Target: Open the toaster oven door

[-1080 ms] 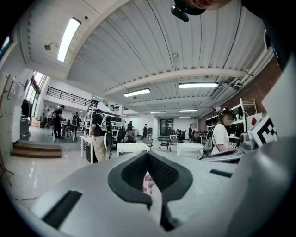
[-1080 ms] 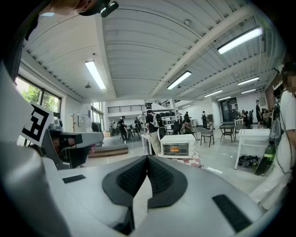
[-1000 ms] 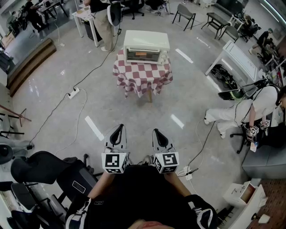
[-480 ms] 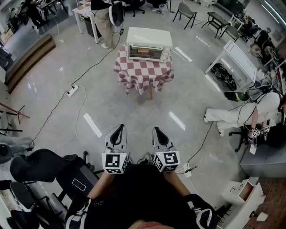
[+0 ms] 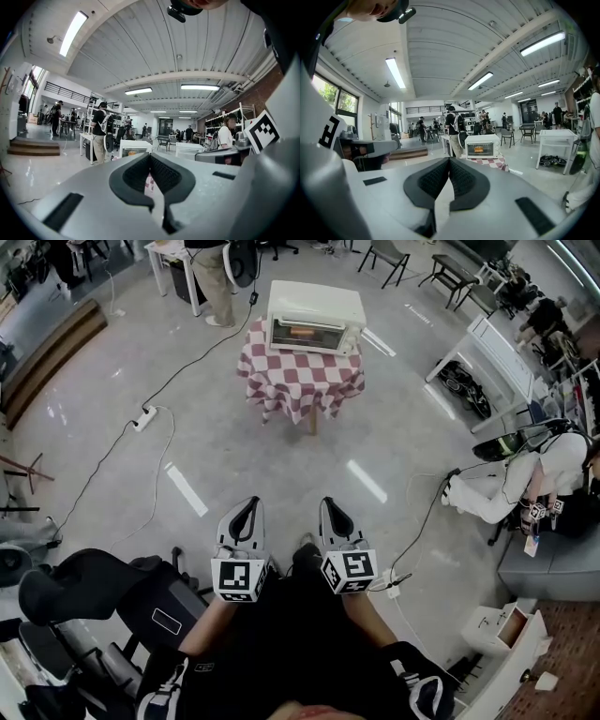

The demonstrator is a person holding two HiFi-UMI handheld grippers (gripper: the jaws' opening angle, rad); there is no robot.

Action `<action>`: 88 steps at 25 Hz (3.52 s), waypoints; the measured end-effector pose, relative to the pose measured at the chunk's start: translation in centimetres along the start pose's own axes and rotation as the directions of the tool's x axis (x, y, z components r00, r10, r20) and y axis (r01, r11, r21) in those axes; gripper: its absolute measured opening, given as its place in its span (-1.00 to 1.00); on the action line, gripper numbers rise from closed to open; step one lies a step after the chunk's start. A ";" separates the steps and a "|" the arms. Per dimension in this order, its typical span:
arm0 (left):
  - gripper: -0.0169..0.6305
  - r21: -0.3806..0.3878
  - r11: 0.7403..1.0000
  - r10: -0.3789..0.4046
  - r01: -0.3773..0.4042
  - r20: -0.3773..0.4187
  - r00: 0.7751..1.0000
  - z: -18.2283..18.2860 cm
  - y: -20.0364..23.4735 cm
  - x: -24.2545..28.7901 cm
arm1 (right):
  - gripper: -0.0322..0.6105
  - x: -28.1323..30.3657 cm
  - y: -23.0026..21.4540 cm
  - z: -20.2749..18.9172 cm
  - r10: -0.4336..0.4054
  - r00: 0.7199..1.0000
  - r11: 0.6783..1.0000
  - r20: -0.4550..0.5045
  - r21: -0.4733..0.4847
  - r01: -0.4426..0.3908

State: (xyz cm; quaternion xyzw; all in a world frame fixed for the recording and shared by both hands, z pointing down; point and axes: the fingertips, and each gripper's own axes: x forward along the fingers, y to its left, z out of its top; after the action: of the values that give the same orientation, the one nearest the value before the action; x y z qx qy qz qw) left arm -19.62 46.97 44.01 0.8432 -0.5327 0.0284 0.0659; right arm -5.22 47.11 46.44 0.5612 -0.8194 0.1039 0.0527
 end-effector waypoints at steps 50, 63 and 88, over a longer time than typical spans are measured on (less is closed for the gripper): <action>-0.92 0.025 0.996 0.093 -0.091 -0.080 0.992 3.5 3.1 35.0 | -0.83 26.0 -22.0 5.1 0.129 0.991 0.991 -0.039 0.034 -0.128; -0.92 -0.003 0.997 0.072 -0.073 -0.117 0.990 3.5 9.6 46.5 | -0.83 36.6 -25.3 7.1 0.103 0.992 0.995 -0.076 0.020 -0.101; -0.91 -0.078 0.997 0.000 -0.029 -0.344 0.939 -2.1 22.8 65.8 | -0.83 53.3 -27.9 8.9 0.009 0.992 1.000 -0.129 0.018 -0.006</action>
State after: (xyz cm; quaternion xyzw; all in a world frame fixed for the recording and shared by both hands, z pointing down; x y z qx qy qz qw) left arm -11.76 -21.25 55.67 0.8179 -0.5201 0.1539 0.1922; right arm 1.59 -13.06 51.65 0.5507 -0.8154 0.1475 0.1003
